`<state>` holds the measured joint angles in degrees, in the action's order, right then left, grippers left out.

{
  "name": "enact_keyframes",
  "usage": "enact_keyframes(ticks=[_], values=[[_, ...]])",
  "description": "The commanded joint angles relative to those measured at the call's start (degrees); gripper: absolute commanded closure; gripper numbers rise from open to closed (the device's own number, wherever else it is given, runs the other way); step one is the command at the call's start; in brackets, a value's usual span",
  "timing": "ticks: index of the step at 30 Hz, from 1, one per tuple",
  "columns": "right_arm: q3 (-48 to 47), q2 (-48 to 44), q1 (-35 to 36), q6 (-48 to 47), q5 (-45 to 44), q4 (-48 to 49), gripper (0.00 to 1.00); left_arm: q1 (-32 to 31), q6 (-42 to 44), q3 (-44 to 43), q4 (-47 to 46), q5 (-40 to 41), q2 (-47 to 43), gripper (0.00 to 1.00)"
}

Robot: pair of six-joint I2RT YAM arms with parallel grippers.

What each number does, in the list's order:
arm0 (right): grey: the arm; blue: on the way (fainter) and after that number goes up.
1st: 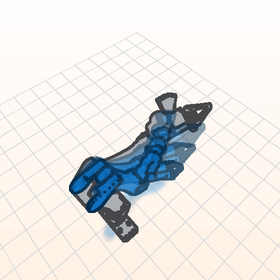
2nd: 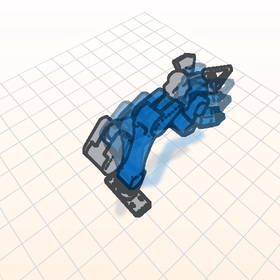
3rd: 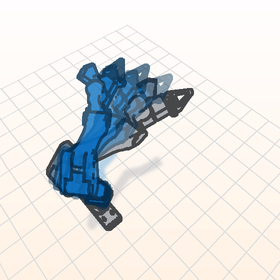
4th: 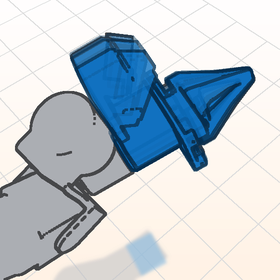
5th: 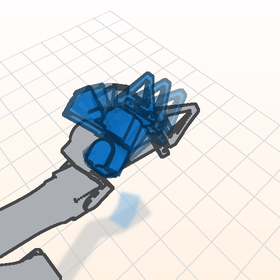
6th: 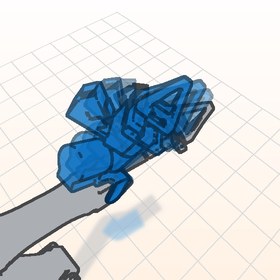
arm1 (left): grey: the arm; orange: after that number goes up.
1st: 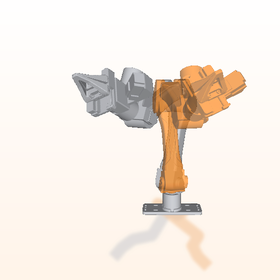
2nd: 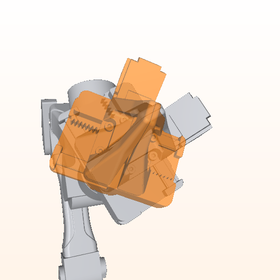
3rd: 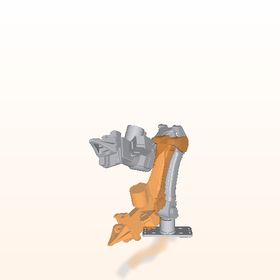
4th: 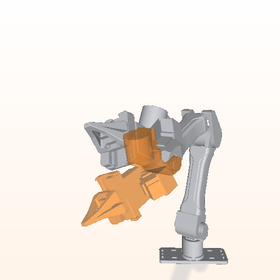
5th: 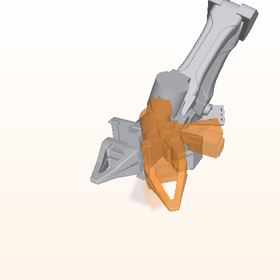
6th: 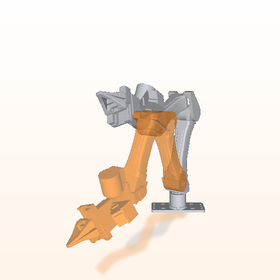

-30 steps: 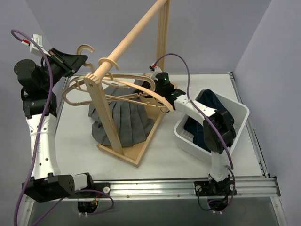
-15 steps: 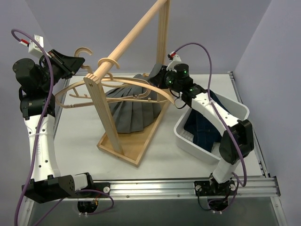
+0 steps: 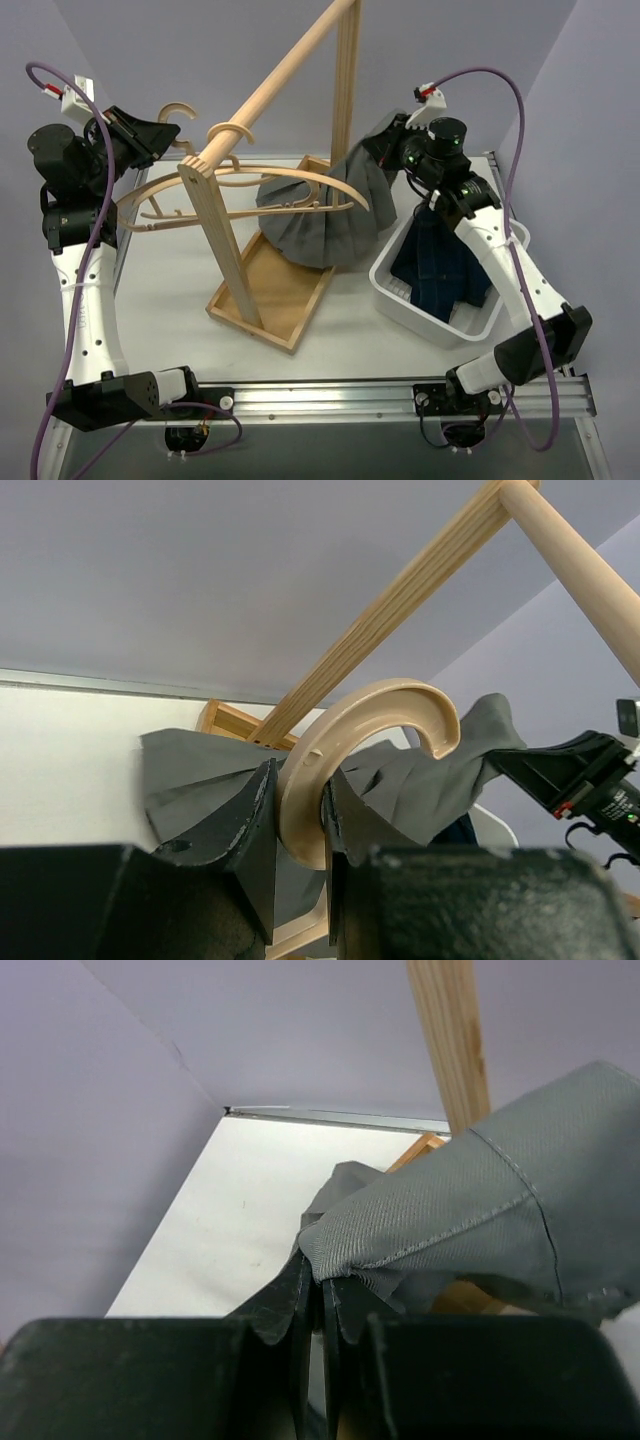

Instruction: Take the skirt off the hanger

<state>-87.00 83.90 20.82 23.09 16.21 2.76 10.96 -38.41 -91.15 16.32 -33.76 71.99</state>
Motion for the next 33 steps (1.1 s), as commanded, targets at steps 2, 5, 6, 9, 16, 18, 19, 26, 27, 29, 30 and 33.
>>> enact_keyframes(ticks=[2,5,6,9,16,18,19,26,27,29,30,33], values=[[-1.68,-5.31,-2.18,-2.17,-2.32,-1.70,1.00,-0.15,0.97,-0.16,-1.64,0.36,-0.97,0.98],[-2.20,-7.69,-4.12,-2.44,-2.67,-2.50,1.00,-0.59,1.67,-0.95,-0.85,-0.25,0.61,0.98],[-2.73,-8.13,-4.90,-2.61,-3.02,-4.50,1.00,-0.59,1.94,-1.13,-0.67,-0.17,0.79,0.98],[-6.15,-9.19,-6.05,-3.75,-4.95,-8.82,1.00,-0.68,2.03,-1.57,-0.59,-0.17,1.22,0.98],[-11.08,-13.84,-7.19,-5.07,-7.32,-13.74,1.00,-1.47,2.47,-1.57,-0.32,0.18,1.49,0.98],[-13.53,-14.90,-7.20,-5.86,-8.29,-15.32,1.00,-1.73,2.38,-1.48,-0.50,0.27,1.67,0.98],[-14.24,-15.77,-7.20,-6.21,-9.43,-16.81,1.00,-1.99,2.29,-1.40,-0.58,0.27,1.75,0.98],[-16.36,-20.79,-7.11,-9.82,-16.02,-22.09,1.00,-3.05,2.99,-2.36,0.21,0.80,1.93,0.98],[-16.27,-21.31,-7.11,-10.17,-17.34,-22.54,1.00,-3.14,3.25,-2.62,0.47,0.80,1.84,0.98],[-15.14,-23.07,-7.20,-10.78,-18.84,-22.89,1.00,-3.31,3.70,-3.15,1.00,1.24,1.84,0.98],[-14.87,-23.51,-7.20,-10.96,-19.45,-22.98,1.00,-3.40,3.70,-3.24,1.09,1.33,1.84,0.98],[-15.65,-24.31,-7.20,-12.01,-20.33,-23.77,1.00,-3.75,3.70,-3.50,1.00,1.50,2.11,0.98]])
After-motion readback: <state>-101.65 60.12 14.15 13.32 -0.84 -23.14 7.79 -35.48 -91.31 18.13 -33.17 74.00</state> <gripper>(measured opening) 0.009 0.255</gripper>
